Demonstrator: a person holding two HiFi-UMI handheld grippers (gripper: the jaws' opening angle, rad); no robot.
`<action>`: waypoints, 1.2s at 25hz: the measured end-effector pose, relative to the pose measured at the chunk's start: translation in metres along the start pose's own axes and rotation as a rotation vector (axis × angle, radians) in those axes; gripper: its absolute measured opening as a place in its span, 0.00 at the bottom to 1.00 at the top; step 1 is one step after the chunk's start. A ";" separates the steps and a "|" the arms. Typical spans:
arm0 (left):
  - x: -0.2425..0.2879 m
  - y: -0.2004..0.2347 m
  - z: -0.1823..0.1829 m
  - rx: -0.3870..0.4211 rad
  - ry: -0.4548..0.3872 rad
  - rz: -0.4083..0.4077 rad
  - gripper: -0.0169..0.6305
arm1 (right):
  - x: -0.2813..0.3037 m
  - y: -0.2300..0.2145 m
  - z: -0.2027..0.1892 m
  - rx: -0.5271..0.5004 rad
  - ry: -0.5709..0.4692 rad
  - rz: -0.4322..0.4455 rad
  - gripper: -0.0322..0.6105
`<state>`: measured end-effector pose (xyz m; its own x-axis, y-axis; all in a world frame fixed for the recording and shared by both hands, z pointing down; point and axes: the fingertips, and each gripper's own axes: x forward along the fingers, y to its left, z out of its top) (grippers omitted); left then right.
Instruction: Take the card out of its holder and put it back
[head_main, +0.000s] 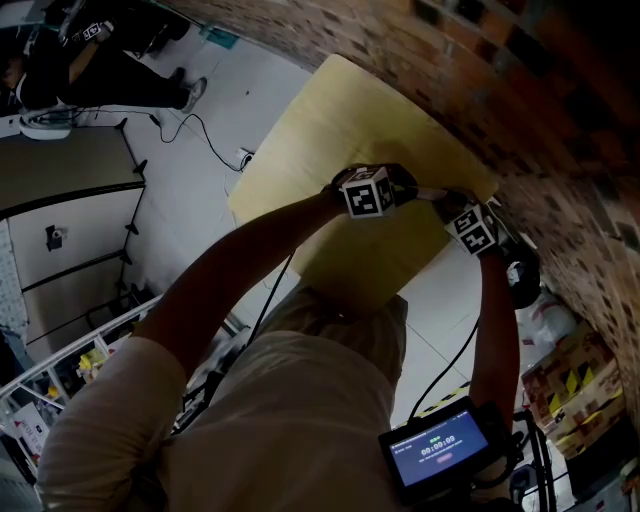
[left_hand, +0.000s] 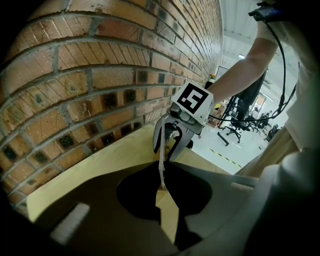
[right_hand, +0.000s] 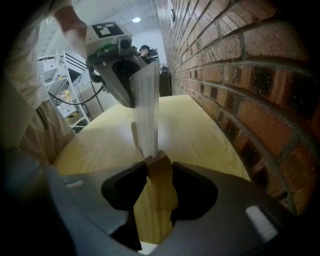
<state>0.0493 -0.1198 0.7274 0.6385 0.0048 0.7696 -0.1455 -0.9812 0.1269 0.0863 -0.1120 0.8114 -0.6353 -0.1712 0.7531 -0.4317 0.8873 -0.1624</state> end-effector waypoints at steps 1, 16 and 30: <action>0.000 0.000 0.000 -0.004 -0.004 -0.003 0.09 | 0.000 0.001 0.000 -0.006 0.005 -0.002 0.30; -0.018 -0.008 0.016 0.025 -0.048 -0.049 0.08 | 0.000 0.002 -0.002 0.033 0.008 -0.027 0.30; -0.059 -0.009 0.045 0.005 -0.136 0.023 0.08 | -0.003 -0.007 -0.002 0.102 0.011 -0.088 0.27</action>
<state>0.0465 -0.1203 0.6528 0.7314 -0.0436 0.6806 -0.1577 -0.9817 0.1066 0.0922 -0.1168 0.8114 -0.5849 -0.2416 0.7743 -0.5488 0.8208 -0.1585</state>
